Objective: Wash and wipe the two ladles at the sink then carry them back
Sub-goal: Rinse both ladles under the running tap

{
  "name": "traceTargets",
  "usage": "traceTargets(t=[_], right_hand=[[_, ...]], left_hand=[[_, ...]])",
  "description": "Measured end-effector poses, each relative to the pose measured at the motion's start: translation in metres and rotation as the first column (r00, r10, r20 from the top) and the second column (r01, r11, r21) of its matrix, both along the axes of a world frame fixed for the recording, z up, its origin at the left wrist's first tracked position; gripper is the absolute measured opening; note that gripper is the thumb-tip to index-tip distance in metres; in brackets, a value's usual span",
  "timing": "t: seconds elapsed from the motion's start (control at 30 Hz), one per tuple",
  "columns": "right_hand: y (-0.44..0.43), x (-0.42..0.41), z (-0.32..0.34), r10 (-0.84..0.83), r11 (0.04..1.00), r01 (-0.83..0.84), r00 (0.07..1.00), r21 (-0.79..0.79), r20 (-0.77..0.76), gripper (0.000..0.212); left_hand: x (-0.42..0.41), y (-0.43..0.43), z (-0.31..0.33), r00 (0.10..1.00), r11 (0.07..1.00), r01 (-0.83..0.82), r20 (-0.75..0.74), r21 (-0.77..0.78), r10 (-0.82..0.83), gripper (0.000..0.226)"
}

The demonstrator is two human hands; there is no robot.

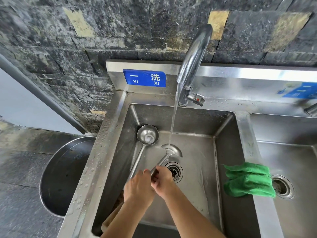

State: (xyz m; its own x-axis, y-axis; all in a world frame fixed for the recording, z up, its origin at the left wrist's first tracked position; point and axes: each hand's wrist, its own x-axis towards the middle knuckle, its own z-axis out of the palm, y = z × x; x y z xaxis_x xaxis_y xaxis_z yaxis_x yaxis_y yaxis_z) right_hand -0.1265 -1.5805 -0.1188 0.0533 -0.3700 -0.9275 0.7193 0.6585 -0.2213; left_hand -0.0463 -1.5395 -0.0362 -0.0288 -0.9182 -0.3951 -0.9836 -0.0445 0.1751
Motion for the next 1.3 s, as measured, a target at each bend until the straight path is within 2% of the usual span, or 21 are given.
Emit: traceTargets(t=[0.13, 0.37, 0.53, 0.63, 0.73, 0.83, 0.9, 0.97, 1.03, 1.07, 1.1, 1.17, 1.23, 1.3], right_hand=[[-0.001, 0.002, 0.017, 0.062, 0.998, -0.062, 0.998, 0.0, 0.012, 0.017], [0.0, 0.004, 0.04, 0.167, 0.984, -0.173, 0.981, -0.05, -0.103, 0.02], [0.004, -0.005, 0.051, 0.19, 0.976, -0.2, 0.975, -0.085, -0.112, 0.015], [0.001, -0.023, 0.052, 0.217, 0.971, -0.233, 0.956, -0.057, -0.198, 0.01], [-0.003, -0.052, 0.048, 0.281, 0.954, -0.299, 0.916, -0.021, -0.285, 0.019], [-0.004, -0.089, 0.045, 0.316, 0.935, -0.353, 0.868, -0.03, -0.384, 0.013], [-0.008, -0.12, 0.036, 0.377, 0.896, -0.444, 0.794, -0.031, -0.477, 0.011], [-0.013, -0.147, 0.029, 0.47, 0.811, -0.585, 0.654, -0.003, -0.592, 0.012], [-0.022, -0.17, 0.027, 0.564, 0.647, -0.754, 0.373, 0.113, -0.736, 0.014], [-0.027, -0.18, 0.028, 0.575, 0.56, -0.805, 0.207, 0.196, -0.792, 0.023], [-0.032, -0.189, 0.032, 0.556, 0.494, -0.829, 0.07, 0.262, -0.828, 0.035], [-0.045, -0.201, 0.042, 0.457, 0.402, -0.853, -0.128, 0.333, -0.88, 0.048], [-0.059, -0.209, 0.046, 0.343, 0.298, -0.874, -0.276, 0.382, -0.898, 0.055], [-0.071, -0.209, 0.047, 0.272, 0.197, -0.886, -0.363, 0.42, -0.891, 0.062]], left_hand=[[0.004, -0.001, 0.01, 1.0, 1.0, 0.005, 0.016, 0.001, -0.005, 0.029], [0.004, -0.013, 0.032, 0.999, 0.998, -0.021, 0.027, 0.064, 0.019, 0.018], [0.005, -0.015, 0.038, 1.0, 0.998, -0.003, 0.027, 0.07, 0.001, 0.016], [0.007, -0.022, 0.036, 0.998, 0.998, 0.042, 0.036, 0.049, -0.044, 0.016], [0.01, -0.031, 0.033, 0.993, 0.994, 0.102, 0.057, 0.029, -0.103, 0.019], [0.017, -0.042, 0.028, 0.984, 0.986, 0.168, 0.066, -0.014, -0.167, 0.018], [0.024, -0.05, 0.024, 0.973, 0.974, 0.224, 0.073, -0.042, -0.221, 0.018], [0.03, -0.059, 0.02, 0.952, 0.952, 0.298, 0.092, -0.062, -0.292, 0.02], [0.035, -0.069, 0.017, 0.93, 0.929, 0.363, 0.098, -0.068, -0.355, 0.026], [0.038, -0.074, 0.016, 0.917, 0.917, 0.393, 0.1, -0.071, -0.386, 0.029], [0.041, -0.079, 0.015, 0.905, 0.904, 0.42, 0.102, -0.078, -0.412, 0.032], [0.045, -0.087, 0.013, 0.891, 0.887, 0.453, 0.095, -0.094, -0.444, 0.035], [0.048, -0.092, 0.011, 0.88, 0.872, 0.475, 0.074, -0.12, -0.469, 0.036], [0.05, -0.095, 0.009, 0.87, 0.855, 0.493, 0.062, -0.158, -0.49, 0.036]])
